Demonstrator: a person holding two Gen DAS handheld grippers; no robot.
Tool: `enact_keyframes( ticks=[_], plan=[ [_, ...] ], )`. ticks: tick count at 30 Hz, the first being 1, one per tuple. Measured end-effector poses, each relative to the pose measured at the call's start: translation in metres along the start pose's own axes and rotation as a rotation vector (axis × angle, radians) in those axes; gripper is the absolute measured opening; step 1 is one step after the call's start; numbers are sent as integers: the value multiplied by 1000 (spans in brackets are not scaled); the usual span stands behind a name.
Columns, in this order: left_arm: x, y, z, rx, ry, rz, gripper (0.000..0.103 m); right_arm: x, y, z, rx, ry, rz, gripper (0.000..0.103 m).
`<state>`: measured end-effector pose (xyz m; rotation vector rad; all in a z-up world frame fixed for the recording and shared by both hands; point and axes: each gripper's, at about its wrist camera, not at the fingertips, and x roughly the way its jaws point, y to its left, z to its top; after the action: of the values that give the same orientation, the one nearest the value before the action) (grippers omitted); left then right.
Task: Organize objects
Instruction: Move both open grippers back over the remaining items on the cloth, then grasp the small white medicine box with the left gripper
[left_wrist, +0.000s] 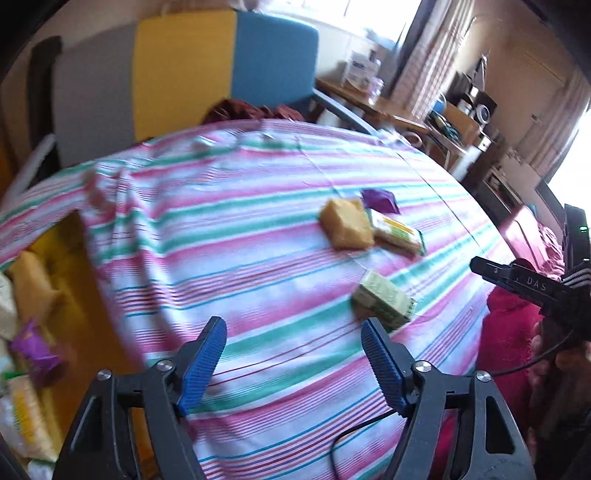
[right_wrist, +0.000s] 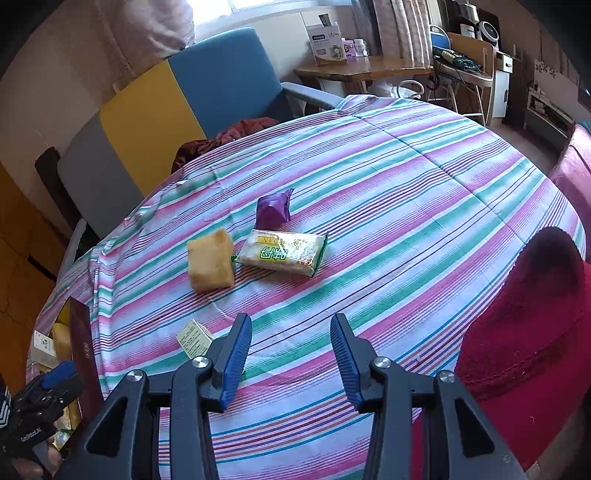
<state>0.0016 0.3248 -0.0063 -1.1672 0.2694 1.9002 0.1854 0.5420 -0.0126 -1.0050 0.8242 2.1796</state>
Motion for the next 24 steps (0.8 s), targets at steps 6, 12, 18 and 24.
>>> enact_keyframes(
  ticks=[6,12,18,24],
  plan=[
    [48,-40,12,-10,103,-81,66,-2,-2,2,16,-13,31,45],
    [86,-57,23,-92,176,-117,68,3,-5,4,44,-4,66,45],
    [126,-70,31,-139,226,-117,67,6,-4,6,40,13,80,45],
    [126,-65,21,-61,208,-121,37,15,-4,11,40,45,86,45]
  ],
)
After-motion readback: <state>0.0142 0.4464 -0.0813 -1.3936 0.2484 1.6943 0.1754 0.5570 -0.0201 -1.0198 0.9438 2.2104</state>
